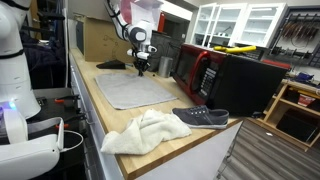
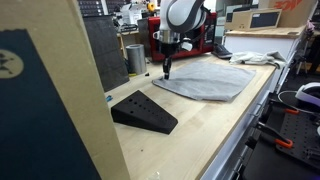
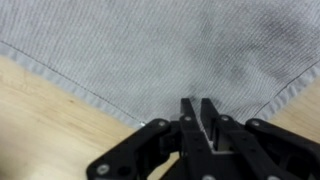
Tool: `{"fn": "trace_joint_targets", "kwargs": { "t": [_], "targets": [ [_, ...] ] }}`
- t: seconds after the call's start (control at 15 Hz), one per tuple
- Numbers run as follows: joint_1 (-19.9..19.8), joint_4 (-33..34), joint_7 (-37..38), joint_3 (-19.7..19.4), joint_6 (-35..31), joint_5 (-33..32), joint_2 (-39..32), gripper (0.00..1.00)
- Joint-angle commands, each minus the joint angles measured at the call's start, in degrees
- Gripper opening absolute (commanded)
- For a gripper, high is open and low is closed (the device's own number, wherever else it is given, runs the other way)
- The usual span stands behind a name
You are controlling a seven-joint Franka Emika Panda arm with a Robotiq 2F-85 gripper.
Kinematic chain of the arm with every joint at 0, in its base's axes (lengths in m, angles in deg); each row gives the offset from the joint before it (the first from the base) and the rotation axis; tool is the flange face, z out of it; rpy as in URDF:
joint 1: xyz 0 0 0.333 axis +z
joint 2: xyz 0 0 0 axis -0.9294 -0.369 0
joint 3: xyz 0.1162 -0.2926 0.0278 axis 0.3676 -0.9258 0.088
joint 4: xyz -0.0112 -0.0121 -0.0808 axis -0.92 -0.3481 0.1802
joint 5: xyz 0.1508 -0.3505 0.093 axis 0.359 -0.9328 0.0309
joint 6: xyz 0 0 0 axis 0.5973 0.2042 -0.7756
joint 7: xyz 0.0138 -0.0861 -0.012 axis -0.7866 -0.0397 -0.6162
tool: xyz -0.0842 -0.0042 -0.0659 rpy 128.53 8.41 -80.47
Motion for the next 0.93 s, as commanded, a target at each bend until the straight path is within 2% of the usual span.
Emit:
{"fn": "trace_joint_targets", "kwargs": {
  "t": [0.0, 0.13, 0.47, 0.67, 0.87],
  "targets": [
    [-3.1, -6.8, -1.5, -0.2, 2.7, 2.6, 10.1, 0.47],
    [-4.6, -9.7, -1.3, -1.8, 6.1, 3.8, 14.8, 0.63],
    [-7.2, -16.6, 3.1, -9.1, 19.3, 8.3, 26.5, 0.99],
    [-7.7, -19.2, 8.1, -12.6, 25.1, 8.4, 30.9, 1.0],
    [-7.4, -21.9, 13.3, -14.1, 27.5, 9.7, 34.8, 1.0]
  ]
}}
